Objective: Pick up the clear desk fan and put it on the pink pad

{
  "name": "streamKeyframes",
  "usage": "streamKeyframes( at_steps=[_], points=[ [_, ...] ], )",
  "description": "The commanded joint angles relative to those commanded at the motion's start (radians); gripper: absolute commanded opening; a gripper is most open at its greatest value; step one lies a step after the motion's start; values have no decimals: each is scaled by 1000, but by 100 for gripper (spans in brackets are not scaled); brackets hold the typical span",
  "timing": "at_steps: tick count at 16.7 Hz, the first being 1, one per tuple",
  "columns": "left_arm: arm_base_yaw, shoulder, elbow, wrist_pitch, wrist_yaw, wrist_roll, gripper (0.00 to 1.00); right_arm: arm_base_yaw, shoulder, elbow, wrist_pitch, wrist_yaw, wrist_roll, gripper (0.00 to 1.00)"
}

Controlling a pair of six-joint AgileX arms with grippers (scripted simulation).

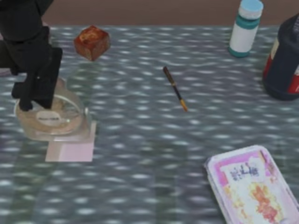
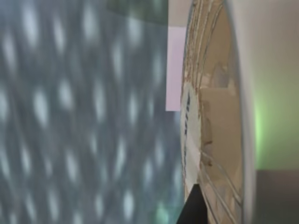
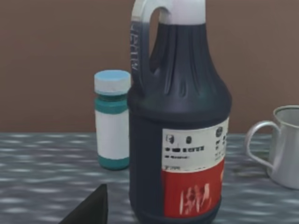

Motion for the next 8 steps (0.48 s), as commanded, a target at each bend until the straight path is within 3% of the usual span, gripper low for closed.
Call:
streamKeyframes(
  at_steps=[8],
  points=[
    [9, 7, -105, 119, 1, 2, 0, 0, 0, 0, 0, 0, 0, 100]
  ],
)
